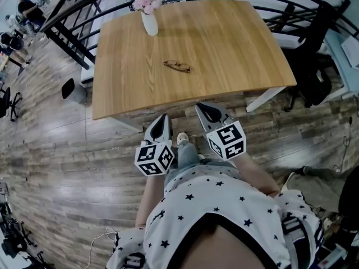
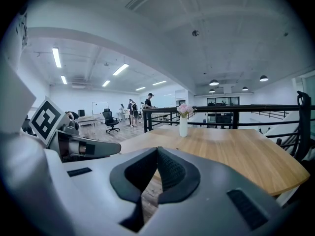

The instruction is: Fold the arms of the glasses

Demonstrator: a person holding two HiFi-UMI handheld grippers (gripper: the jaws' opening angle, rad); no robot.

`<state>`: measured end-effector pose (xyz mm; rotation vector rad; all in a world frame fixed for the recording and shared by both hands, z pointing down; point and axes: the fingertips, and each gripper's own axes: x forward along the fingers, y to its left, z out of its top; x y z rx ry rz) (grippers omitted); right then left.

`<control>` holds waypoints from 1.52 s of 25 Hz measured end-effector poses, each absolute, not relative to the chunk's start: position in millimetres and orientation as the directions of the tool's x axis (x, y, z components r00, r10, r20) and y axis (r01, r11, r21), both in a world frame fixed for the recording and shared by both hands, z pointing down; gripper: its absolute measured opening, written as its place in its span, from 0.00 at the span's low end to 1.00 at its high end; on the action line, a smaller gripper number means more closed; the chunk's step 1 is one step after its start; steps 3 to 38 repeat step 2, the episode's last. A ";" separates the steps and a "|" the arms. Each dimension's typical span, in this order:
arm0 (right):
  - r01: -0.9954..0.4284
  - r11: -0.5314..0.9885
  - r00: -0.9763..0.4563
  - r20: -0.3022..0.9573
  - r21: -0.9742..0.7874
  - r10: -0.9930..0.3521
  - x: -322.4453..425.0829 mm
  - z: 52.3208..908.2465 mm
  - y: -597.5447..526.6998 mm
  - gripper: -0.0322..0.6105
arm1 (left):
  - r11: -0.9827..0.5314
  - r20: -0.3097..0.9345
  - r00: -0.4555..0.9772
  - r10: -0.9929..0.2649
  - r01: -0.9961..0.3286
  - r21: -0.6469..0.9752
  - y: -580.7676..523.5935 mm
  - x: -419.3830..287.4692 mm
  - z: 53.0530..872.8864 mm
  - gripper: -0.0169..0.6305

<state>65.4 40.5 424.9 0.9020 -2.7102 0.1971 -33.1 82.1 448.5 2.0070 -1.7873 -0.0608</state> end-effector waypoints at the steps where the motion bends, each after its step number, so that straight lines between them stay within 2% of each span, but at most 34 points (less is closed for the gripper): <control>1: -0.605 0.796 -0.766 0.303 -0.041 -0.567 65.1 424.8 39.3 0.07 | -0.059 0.260 0.160 -0.952 -0.933 0.356 81.5 -33.5 448.5 0.04; 38: -0.605 0.795 -0.765 0.304 -0.040 -0.567 64.9 424.7 38.2 0.08 | -0.059 0.261 0.160 -0.952 -0.932 0.356 80.8 -33.9 448.4 0.04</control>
